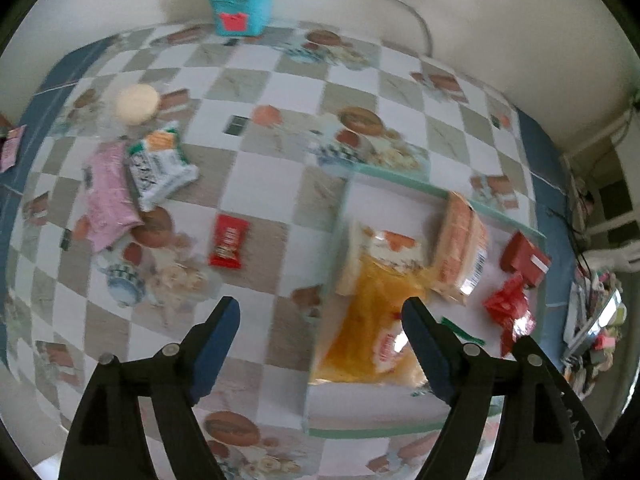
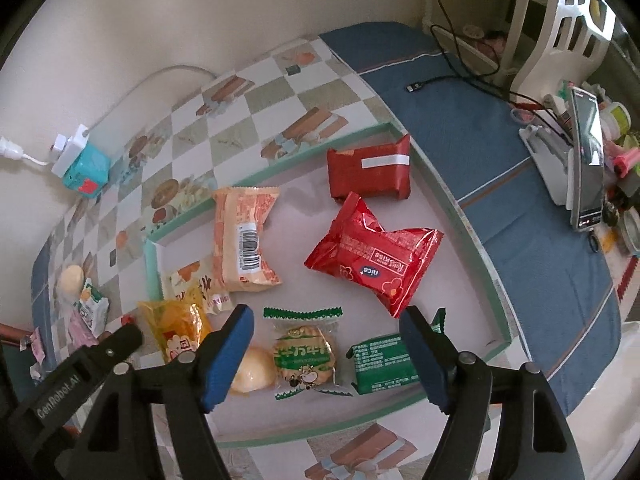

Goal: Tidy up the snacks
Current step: 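Move both open grippers back over the snack pile, then close left gripper on the pink bag while right closes on small red candy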

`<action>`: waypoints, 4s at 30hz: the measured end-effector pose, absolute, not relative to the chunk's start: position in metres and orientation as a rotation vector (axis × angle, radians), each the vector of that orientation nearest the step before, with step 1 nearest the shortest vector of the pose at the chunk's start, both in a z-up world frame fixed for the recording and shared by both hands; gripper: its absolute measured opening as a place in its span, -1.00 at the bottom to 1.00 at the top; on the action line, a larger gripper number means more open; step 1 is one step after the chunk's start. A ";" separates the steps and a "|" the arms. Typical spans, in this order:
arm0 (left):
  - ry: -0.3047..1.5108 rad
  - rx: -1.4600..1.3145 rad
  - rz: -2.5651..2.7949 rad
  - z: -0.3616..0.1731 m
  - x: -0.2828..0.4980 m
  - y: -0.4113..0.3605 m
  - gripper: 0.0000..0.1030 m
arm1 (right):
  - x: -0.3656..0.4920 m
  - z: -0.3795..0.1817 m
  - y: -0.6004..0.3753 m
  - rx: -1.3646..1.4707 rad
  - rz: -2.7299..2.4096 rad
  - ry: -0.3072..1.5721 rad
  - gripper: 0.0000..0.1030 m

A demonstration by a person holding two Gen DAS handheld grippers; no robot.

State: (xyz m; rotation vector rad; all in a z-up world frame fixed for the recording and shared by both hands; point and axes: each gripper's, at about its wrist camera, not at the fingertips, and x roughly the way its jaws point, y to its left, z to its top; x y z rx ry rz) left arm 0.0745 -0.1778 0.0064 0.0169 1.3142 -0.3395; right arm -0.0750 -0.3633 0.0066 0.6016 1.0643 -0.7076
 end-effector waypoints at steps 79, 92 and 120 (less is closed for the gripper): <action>1.216 -0.117 0.215 0.001 0.167 0.062 0.92 | 0.074 -0.032 -0.179 0.375 -0.372 1.117 1.00; 1.258 -0.154 0.129 -0.020 0.182 0.043 0.92 | 0.091 -0.046 -0.172 0.322 -0.358 1.124 0.96; 1.298 -0.020 0.019 -0.057 0.209 -0.018 0.43 | 0.113 -0.083 -0.172 0.287 -0.307 1.150 -0.45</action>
